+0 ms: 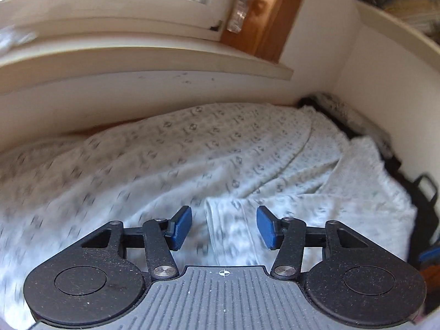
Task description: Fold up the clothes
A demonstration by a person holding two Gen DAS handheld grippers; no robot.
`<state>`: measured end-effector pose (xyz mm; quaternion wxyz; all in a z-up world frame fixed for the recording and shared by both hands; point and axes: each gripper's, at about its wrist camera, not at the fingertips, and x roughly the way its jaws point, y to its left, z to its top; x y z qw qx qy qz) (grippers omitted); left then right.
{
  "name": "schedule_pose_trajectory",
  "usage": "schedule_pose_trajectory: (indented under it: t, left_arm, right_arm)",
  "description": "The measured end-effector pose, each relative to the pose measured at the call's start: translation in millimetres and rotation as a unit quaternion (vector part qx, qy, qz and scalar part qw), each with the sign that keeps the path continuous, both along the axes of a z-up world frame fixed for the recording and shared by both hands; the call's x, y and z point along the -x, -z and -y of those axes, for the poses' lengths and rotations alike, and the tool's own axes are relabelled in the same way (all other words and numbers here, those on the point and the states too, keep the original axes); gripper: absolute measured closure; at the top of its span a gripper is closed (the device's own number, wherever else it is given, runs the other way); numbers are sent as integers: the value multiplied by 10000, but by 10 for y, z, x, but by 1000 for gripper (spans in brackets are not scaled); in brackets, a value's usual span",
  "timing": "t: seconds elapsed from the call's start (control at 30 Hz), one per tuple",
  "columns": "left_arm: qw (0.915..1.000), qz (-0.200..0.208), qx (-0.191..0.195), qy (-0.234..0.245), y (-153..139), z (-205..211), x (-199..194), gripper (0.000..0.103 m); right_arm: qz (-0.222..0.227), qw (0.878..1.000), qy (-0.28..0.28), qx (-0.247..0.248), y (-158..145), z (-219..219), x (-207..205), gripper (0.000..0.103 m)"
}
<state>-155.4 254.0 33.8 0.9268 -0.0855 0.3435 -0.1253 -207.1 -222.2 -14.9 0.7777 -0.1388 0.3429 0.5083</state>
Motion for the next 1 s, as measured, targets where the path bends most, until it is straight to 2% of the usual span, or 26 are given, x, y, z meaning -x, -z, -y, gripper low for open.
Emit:
schedule_pose_trajectory:
  t: [0.07,0.13,0.17,0.27,0.37,0.43,0.47,0.5,0.57,0.67,0.7,0.73,0.77,0.9,1.0]
  left_arm:
    - [9998,6,-170,128,43,83,-82,52]
    - [9994,42,-244,241,62,133,-102,74]
    - [9993,69,-271,244,59,145,-94,94]
    - [9979,418,-466,158,-63,178,18,96]
    - [9965,766,-301,136,-362,93,153,96]
    - [9965,753,-344,147,-467,78,179,91]
    - [9964,744,-383,140,-513,74,191,82]
    - [9960,709,-545,38,-507,95,193,69]
    - [9935,721,-857,-205,-501,143,210,55]
    - [9932,782,-819,-253,-464,294,206,53]
    - [9940,809,-718,-152,-458,392,192,45]
    - [9945,838,-625,-46,-452,493,177,40]
    - [9943,879,-589,98,-446,622,151,37]
    - [9909,981,-584,714,-337,1161,-9,36]
    - [9871,990,-707,1039,-189,1390,-164,36]
  right_arm:
    - [73,9998,196,63,48,116,-57,91]
    - [193,9986,483,132,99,272,-161,91]
    - [253,9976,626,166,125,350,-212,91]
    - [432,9931,1055,268,202,584,-368,91]
    - [611,9864,1481,370,279,818,-523,90]
    - [724,9822,1677,448,325,928,-603,90]
    - [747,9818,1680,473,342,940,-616,89]
    - [762,9820,1653,499,357,950,-621,88]
    - [975,9796,1631,654,383,926,-592,85]
    - [1390,9698,1820,845,383,936,-576,82]
    - [1544,9649,1929,885,379,945,-577,79]
    - [1499,9659,1925,866,371,972,-595,73]
    - [1395,9685,1887,827,361,1005,-618,73]
    - [1249,9756,1502,997,418,1108,-609,67]
    - [1382,9715,1505,1199,519,1113,-612,65]
